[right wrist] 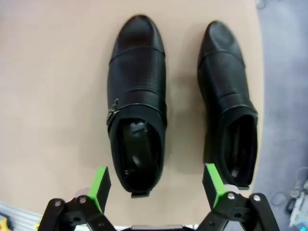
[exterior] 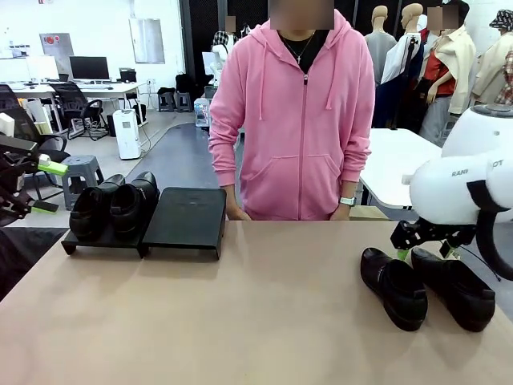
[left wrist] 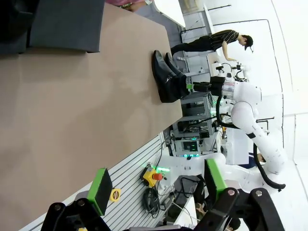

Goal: Organize the shoes by placing them on the stand.
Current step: Pick up one Shoe and place it in the middle of the table.

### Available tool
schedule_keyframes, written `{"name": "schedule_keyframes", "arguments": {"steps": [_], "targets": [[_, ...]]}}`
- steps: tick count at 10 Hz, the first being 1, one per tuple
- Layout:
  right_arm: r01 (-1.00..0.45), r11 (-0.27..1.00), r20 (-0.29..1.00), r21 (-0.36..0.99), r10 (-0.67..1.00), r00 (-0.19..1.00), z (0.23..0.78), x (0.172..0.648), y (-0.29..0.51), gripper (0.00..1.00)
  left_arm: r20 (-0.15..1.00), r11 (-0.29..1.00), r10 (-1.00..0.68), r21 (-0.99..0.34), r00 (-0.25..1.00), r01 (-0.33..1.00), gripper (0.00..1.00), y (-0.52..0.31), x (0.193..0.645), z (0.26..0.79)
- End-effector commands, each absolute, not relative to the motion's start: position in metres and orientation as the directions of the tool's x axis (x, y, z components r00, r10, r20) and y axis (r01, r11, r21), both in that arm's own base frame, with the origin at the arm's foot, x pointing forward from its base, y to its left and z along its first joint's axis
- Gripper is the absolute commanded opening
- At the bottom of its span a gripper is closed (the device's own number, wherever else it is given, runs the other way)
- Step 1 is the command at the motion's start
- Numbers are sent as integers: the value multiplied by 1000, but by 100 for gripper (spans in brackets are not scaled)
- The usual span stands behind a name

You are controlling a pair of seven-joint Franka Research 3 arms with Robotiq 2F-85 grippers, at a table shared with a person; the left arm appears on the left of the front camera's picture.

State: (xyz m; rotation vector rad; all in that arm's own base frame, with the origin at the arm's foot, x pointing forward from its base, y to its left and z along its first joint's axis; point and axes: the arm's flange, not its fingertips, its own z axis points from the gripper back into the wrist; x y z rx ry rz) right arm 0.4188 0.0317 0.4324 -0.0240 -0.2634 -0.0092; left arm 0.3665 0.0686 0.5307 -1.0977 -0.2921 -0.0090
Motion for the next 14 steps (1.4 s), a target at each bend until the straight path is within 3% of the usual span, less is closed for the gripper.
{"name": "schedule_keyframes", "arguments": {"steps": [1,3,5,12,13,14], "targets": [[-10,1000,271,-28,17,962,429,415,40,100,248,460,126,-873,961,165,100,71,364,531],[10,1000,259,-14,-6,966,435,418,29,100,248,460,126,-873,961,165,100,71,364,531],[43,996,173,-78,-29,985,406,441,21,100,248,460,126,-873,961,165,100,71,364,531],[161,987,69,-1,-161,985,333,480,7,100,248,460,126,-873,961,165,100,71,364,531],[154,988,48,11,-154,987,333,480,8,41,248,460,126,-873,961,165,100,71,364,531],[147,989,59,10,-148,987,334,479,9,0,248,460,126,-873,961,165,100,71,364,531]]}}
